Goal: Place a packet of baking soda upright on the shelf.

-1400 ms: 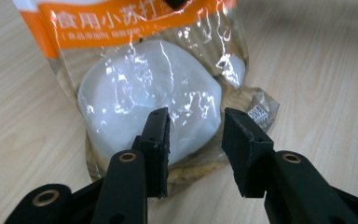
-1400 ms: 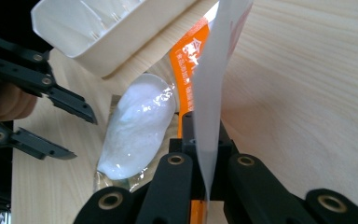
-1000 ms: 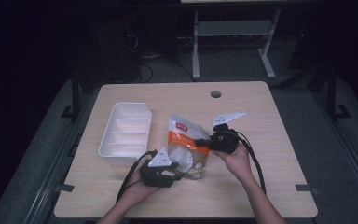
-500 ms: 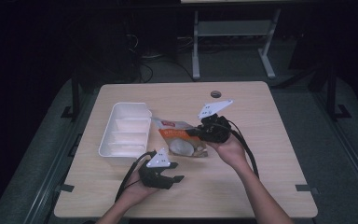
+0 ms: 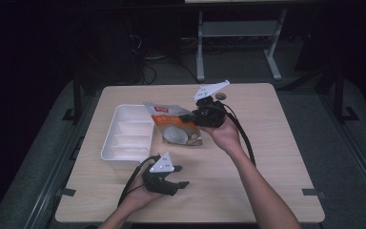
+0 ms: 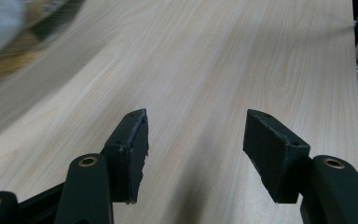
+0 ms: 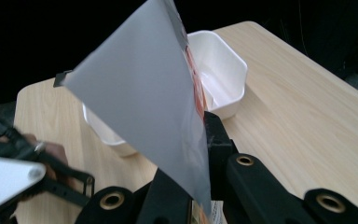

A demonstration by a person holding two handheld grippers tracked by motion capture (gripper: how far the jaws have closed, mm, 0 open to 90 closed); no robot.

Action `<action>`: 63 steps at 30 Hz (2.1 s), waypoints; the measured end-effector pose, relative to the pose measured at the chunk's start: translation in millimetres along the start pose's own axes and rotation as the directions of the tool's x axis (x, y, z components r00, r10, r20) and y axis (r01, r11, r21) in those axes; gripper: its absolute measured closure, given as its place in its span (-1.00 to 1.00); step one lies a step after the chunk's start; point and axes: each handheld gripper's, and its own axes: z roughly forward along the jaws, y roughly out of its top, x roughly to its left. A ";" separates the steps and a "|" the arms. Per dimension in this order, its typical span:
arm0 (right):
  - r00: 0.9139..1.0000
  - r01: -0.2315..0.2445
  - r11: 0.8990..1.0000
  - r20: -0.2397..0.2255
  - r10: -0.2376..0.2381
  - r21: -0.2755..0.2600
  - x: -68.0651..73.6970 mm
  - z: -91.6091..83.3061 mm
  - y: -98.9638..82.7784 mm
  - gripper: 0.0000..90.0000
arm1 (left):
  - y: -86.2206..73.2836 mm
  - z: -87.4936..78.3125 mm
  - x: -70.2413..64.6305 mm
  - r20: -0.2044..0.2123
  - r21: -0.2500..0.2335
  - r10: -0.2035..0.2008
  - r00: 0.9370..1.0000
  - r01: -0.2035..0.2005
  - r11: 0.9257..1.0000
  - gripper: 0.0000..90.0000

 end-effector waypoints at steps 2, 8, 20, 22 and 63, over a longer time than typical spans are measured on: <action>1.000 -0.001 1.000 -0.010 0.001 -0.007 -1.2 3.2 5.0 1.00 | -0.4 0.6 0.2 0.005 0.004 0.000 1.000 0.000 1.000 -0.13; 0.999 -0.007 1.000 -0.037 0.006 -0.030 -4.5 13.9 19.1 1.00 | -2.0 4.5 -0.7 0.013 0.034 0.013 1.000 -0.013 0.999 -0.23; 0.998 -0.009 0.999 -0.067 0.006 -0.051 -7.5 34.7 45.6 1.00 | -2.8 4.5 0.5 -0.002 0.037 0.010 1.000 -0.010 0.999 -0.35; 0.998 -0.002 0.999 -0.068 -0.002 -0.053 -8.2 38.1 50.6 1.00 | -2.8 4.5 0.2 -0.003 0.037 0.011 1.000 -0.011 0.999 -0.36; 0.992 0.011 0.997 -0.121 -0.021 -0.079 -41.7 136.8 114.3 1.00 | -4.3 -0.1 5.1 -0.022 0.018 -0.006 1.000 0.006 1.000 -0.37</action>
